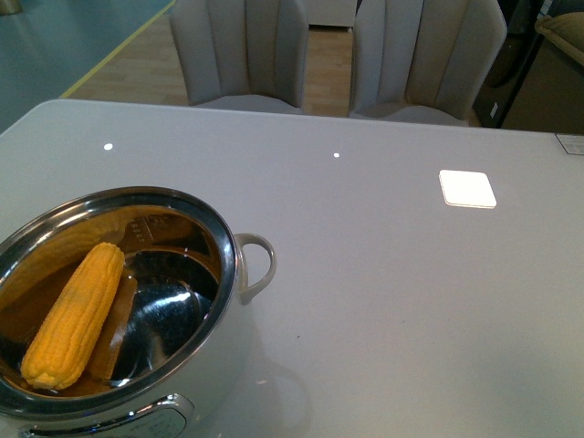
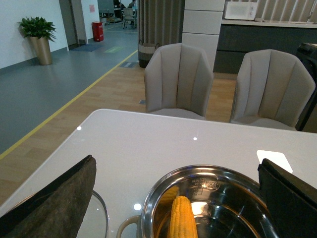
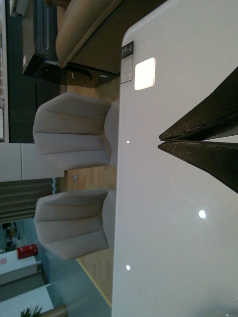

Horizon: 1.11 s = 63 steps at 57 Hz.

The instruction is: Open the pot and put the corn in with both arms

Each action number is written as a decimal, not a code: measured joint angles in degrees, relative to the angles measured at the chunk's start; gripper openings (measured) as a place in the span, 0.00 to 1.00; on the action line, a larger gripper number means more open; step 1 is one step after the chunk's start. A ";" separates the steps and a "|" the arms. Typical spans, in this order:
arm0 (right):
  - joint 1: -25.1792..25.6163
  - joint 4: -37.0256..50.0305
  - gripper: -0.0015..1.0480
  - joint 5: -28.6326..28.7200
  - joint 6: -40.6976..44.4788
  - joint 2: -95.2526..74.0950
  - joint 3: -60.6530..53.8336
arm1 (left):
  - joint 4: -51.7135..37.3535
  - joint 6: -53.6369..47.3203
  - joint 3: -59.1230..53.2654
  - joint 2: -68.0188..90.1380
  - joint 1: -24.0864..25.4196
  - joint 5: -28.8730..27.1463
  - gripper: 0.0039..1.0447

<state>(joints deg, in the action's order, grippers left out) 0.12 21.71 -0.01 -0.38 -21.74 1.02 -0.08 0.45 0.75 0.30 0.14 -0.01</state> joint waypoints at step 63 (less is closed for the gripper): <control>0.00 -21.62 0.26 0.00 0.11 21.35 0.02 | 0.02 0.00 0.00 0.00 0.00 0.00 0.94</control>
<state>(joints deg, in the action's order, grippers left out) 0.12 0.10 -0.01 -0.27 -0.38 1.04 -0.05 0.45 0.75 0.30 0.14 -0.01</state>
